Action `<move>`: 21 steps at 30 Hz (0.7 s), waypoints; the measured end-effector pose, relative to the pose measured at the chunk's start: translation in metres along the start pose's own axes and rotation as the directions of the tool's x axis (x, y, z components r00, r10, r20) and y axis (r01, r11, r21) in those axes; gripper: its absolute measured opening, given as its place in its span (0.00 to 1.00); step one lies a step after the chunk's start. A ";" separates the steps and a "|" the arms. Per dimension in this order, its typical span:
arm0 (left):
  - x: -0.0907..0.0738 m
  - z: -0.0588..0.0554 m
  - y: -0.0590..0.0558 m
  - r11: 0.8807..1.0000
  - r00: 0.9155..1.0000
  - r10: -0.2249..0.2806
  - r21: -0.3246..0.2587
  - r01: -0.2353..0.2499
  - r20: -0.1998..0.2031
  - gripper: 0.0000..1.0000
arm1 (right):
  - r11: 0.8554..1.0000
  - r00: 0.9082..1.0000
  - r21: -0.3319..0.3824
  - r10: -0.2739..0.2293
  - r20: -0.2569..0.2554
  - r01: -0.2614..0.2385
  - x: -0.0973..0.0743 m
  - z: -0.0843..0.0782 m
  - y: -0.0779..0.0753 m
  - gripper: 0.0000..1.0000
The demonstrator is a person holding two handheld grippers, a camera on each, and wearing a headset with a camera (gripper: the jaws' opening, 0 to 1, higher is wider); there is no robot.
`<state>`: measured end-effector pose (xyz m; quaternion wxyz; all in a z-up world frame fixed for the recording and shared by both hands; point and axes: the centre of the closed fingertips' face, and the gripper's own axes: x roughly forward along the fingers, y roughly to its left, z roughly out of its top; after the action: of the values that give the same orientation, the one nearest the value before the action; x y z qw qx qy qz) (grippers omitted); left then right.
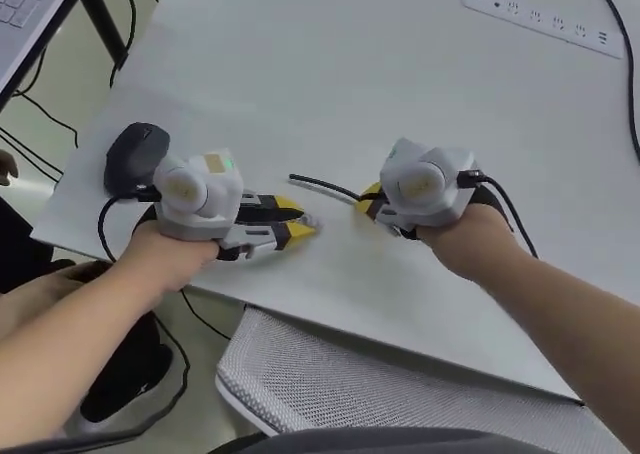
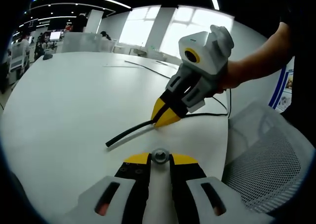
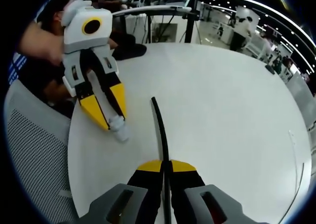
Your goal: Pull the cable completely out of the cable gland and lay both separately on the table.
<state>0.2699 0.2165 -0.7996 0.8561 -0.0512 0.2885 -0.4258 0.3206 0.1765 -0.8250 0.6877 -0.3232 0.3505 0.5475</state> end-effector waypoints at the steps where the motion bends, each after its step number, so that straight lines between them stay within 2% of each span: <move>1: 0.000 -0.001 0.000 1.000 1.000 0.000 0.005 0.000 -0.007 0.16 | 1.000 1.000 -0.007 0.004 -0.002 -0.004 0.001 -0.001 0.001 0.00; 15: -0.001 -0.008 0.003 1.000 0.999 0.006 0.024 -0.005 -0.032 0.16 | 1.000 1.000 -0.004 -0.009 -0.001 0.009 0.000 0.001 -0.001 0.00; 21: -0.001 -0.012 0.004 0.999 0.998 0.012 0.043 -0.009 -0.062 0.16 | 1.000 1.000 0.001 -0.010 0.000 0.010 0.000 0.001 -0.001 0.00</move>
<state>0.2655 0.2220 -0.8103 0.8499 -0.0180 0.3059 -0.4287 0.3216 0.1767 -0.8242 0.6905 -0.3249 0.3492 0.5438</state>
